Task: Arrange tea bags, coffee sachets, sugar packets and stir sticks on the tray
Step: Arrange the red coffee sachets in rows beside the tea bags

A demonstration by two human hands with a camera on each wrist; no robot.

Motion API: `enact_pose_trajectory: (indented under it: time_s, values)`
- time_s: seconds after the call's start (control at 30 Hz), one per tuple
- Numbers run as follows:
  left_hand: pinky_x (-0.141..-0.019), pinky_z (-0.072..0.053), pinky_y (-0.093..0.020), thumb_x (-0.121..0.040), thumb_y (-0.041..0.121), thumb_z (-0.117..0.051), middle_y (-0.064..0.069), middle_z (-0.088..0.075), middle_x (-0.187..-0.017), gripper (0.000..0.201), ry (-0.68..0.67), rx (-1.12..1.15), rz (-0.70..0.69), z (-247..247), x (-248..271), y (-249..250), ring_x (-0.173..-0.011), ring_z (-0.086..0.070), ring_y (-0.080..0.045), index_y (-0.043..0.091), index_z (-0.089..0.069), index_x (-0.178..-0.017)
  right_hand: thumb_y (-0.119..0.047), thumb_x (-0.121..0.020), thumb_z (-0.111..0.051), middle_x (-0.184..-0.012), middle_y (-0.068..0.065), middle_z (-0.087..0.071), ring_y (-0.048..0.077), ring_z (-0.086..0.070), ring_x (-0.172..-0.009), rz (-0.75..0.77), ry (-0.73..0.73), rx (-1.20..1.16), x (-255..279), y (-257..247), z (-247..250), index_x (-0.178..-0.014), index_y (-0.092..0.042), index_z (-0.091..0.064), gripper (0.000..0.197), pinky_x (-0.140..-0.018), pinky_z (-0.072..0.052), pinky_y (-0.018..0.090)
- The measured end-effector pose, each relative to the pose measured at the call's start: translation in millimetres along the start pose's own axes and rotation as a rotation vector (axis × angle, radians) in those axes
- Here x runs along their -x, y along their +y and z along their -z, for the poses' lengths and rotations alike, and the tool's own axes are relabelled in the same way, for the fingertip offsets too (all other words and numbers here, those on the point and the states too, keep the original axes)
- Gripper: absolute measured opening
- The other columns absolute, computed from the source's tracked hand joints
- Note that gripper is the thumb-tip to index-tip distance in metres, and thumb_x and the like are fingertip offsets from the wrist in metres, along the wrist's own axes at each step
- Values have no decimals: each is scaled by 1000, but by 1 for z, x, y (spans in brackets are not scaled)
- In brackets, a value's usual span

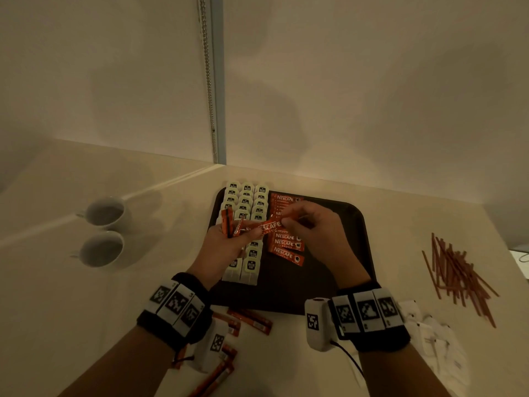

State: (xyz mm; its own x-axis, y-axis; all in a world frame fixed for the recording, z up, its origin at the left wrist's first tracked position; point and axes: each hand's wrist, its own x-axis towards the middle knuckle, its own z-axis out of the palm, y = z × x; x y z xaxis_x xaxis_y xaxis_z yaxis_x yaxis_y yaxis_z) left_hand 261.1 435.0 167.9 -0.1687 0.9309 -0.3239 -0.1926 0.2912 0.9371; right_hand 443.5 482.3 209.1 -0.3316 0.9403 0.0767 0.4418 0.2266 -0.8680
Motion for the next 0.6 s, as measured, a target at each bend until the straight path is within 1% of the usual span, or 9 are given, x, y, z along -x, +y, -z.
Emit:
enact_pose_trajectory:
  time_s: [0.07, 0.13, 0.2, 0.23, 0.3, 0.37, 0.47, 0.53, 0.6]
  values:
    - [-61, -49, -24, -80, 15, -74, -3, -75, -89, 8, 39, -19, 1, 0, -1, -1, -91, -69, -19, 16, -72, -88, -15, -84, -66, -90, -14, -62, -1, -61, -85, -11, -20, 25, 0, -1, 2, -86, -33, -59, 19, -72, -51, 11]
    - [-65, -51, -29, -80, 15, -74, -4, -74, -92, 7, 64, -6, 14, 1, -2, -1, -93, -69, -20, 16, -72, -86, -15, -83, -67, -91, -13, -62, 1, -61, -87, -37, -75, 64, 0, 1, 3, -84, -37, -56, 24, -76, -50, 15]
    - [-71, -54, -34, -80, 15, -75, -4, -73, -93, 5, 63, -21, 19, 3, -4, -1, -92, -68, -20, 16, -72, -83, -15, -82, -68, -93, -9, -64, 3, -62, -90, -61, -145, 95, 0, 5, 6, -83, -37, -57, 24, -79, -50, 18]
    - [-72, -54, -33, -79, 15, -75, -3, -73, -90, 4, 53, -37, 14, 4, -4, -1, -90, -68, -18, 15, -72, -82, -15, -81, -69, -93, -8, -65, 3, -62, -90, -81, -172, 93, 0, 8, 7, -82, -34, -59, 22, -78, -50, 18]
    - [-68, -52, -29, -81, 17, -74, 0, -72, -85, 5, 46, -57, 5, 5, -3, -1, -85, -67, -13, 15, -71, -83, -15, -79, -70, -93, -7, -66, 3, -64, -89, -130, -200, 81, 1, 19, 11, -81, -29, -62, 17, -75, -51, 16]
    - [-66, -49, -26, -84, 22, -71, 2, -72, -80, 8, 80, -61, 0, 9, -3, -2, -82, -67, -9, 14, -70, -86, -13, -80, -70, -95, -6, -66, 4, -64, -90, -202, -204, 79, 4, 39, 14, -82, -26, -63, 15, -74, -52, 17]
    - [-60, -46, -24, -85, 23, -69, 2, -68, -71, 13, 158, -27, 15, 17, -4, -4, -68, -64, -7, 12, -70, -91, -9, -80, -69, -98, -9, -63, 4, -61, -93, -335, -231, 124, 12, 78, 12, -83, -23, -62, 16, -81, -53, 23]
    - [-57, -46, -23, -85, 22, -69, 1, -64, -67, 16, 172, -21, 22, 22, -4, -5, -62, -59, -7, 8, -70, -93, -8, -81, -69, -97, -11, -61, 0, -58, -90, -402, -255, 149, 19, 99, 6, -84, -22, -63, 15, -82, -52, 22]
    - [-56, -45, -23, -85, 20, -69, 2, -59, -61, 19, 167, -3, 29, 25, -4, -4, -57, -55, -8, 4, -68, -94, -7, -80, -69, -94, -12, -60, -1, -56, -87, -431, -233, 145, 24, 113, 0, -84, -19, -63, 14, -84, -50, 22]
